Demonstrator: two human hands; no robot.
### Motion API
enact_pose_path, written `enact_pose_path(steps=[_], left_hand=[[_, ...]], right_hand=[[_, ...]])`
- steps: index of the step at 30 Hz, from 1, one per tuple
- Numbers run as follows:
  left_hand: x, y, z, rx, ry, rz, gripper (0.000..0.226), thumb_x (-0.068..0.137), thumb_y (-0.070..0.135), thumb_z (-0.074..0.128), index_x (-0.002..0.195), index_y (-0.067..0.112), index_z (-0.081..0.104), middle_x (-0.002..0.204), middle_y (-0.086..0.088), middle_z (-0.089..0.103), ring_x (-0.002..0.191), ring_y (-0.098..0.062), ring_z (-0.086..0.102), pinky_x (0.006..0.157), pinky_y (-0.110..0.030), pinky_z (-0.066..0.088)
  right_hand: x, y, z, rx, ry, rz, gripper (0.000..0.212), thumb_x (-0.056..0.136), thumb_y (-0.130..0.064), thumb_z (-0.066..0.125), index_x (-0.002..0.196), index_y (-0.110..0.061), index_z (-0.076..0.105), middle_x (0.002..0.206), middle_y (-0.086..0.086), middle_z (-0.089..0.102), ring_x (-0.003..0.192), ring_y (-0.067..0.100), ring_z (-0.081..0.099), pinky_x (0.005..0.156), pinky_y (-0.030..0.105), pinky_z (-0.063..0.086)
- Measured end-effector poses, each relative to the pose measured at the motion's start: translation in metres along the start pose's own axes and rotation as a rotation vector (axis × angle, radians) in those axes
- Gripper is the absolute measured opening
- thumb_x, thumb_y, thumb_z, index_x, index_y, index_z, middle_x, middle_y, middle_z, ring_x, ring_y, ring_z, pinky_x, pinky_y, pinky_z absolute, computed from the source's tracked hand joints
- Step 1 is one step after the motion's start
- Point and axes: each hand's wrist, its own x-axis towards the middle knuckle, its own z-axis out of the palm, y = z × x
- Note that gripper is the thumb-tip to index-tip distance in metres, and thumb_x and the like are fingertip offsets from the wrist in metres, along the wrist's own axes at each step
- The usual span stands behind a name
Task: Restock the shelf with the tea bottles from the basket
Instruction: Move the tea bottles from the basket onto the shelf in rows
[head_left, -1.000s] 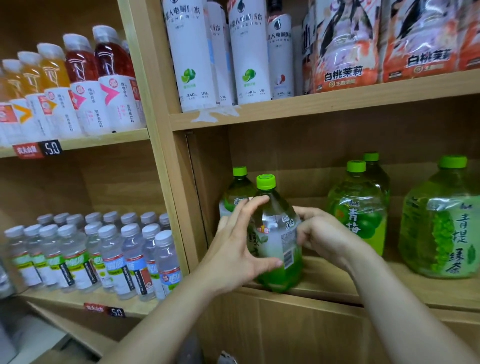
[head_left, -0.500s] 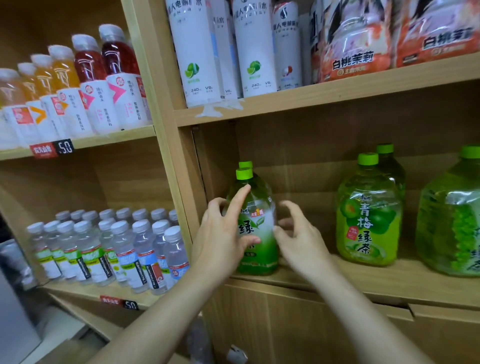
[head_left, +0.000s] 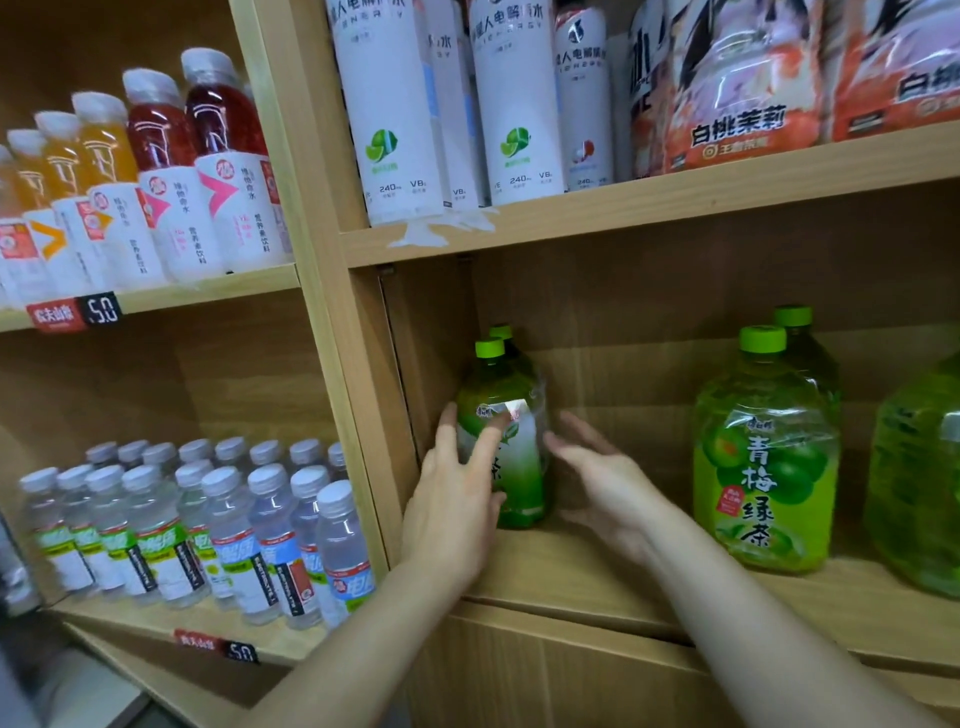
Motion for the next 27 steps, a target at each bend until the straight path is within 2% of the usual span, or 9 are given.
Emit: enact_pose_path(steps=[2,4,6,11,15,18,21,24,27], left_hand=[[-0.004,-0.004,0.001,0.121,0.002,0.121,0.072,0.089,0.028,0.059,0.143,0.041,0.013,0.157,-0.006,-0.003,0.137,-0.024,0.020,0.088,-0.034,0.049],[-0.002,-0.012,0.006,0.254,-0.013,0.196,0.074,0.087,0.030,0.060,0.144,0.041,0.015,0.157,-0.013,0.005,0.136,-0.028,0.024,0.086,-0.033,0.051],[0.002,-0.015,0.011,0.303,-0.031,0.188,0.077,0.081,0.031,0.068,0.144,0.039,0.024,0.155,-0.021,0.018,0.132,-0.033,0.037,0.079,-0.035,0.054],[0.015,-0.009,0.020,0.370,-0.168,0.148,0.067,0.099,0.024,0.037,0.148,0.034,-0.008,0.155,-0.025,-0.011,0.135,-0.037,0.034,0.086,-0.040,0.050],[0.028,-0.001,0.023,0.363,-0.229,0.114,0.065,0.100,0.022,0.036,0.149,0.029,-0.007,0.153,-0.031,-0.008,0.127,-0.040,0.045,0.086,-0.045,0.050],[0.029,0.000,0.022,0.350,-0.235,0.091,0.065,0.099,0.021,0.037,0.149,0.031,-0.004,0.154,-0.029,-0.007,0.128,-0.040,0.044,0.087,-0.045,0.051],[0.026,0.002,0.018,0.251,-0.263,0.022,0.073,0.095,0.018,0.046,0.148,0.037,0.000,0.157,-0.019,-0.009,0.132,-0.037,0.039,0.090,-0.045,0.049],[0.018,0.013,0.008,0.143,-0.224,-0.023,0.074,0.090,0.022,0.053,0.149,0.035,0.010,0.159,-0.011,-0.004,0.140,-0.033,0.023,0.098,-0.043,0.046],[0.004,0.041,0.004,0.090,-0.069,0.076,0.069,0.091,0.027,0.052,0.147,0.030,0.013,0.158,-0.006,0.003,0.141,-0.025,0.018,0.099,-0.033,0.045]], right_hand=[[0.016,-0.006,-0.005,0.074,-0.047,0.097,0.059,0.076,-0.043,0.068,0.131,-0.043,0.048,0.146,0.002,0.045,0.133,0.030,0.040,0.100,0.066,0.033],[0.027,-0.012,-0.002,0.059,-0.079,0.131,0.049,0.075,-0.051,0.065,0.122,-0.050,0.051,0.148,0.002,0.043,0.137,0.036,0.034,0.097,0.072,0.027],[0.038,-0.014,0.004,0.005,-0.068,0.123,0.045,0.084,-0.048,0.059,0.127,-0.052,0.046,0.149,-0.001,0.041,0.137,0.037,0.033,0.095,0.074,0.026],[0.057,-0.008,0.007,-0.054,0.012,0.088,0.063,0.086,-0.048,0.059,0.141,-0.040,0.032,0.145,0.001,0.044,0.118,0.033,0.046,0.086,0.058,0.039],[0.061,-0.004,0.006,-0.053,0.028,0.069,0.066,0.086,-0.051,0.057,0.144,-0.035,0.030,0.144,0.001,0.044,0.112,0.023,0.047,0.072,0.042,0.047],[0.057,-0.001,0.008,-0.102,0.061,0.028,0.058,0.090,-0.046,0.056,0.142,-0.031,0.034,0.142,0.000,0.046,0.113,0.019,0.048,0.091,0.042,0.046],[0.033,-0.008,0.007,-0.394,0.189,-0.202,0.051,0.088,-0.025,0.062,0.136,-0.024,0.044,0.138,0.002,0.051,0.125,0.020,0.049,0.100,0.030,0.040],[-0.018,-0.032,-0.008,-0.653,0.284,-0.522,0.045,0.085,-0.018,0.062,0.128,-0.026,0.051,0.115,-0.008,0.060,0.111,0.010,0.057,0.099,0.031,0.046],[-0.068,-0.055,-0.038,-0.773,0.452,-0.833,0.039,0.087,-0.017,0.059,0.125,-0.024,0.053,0.112,-0.010,0.058,0.107,0.004,0.055,0.094,0.022,0.044]])
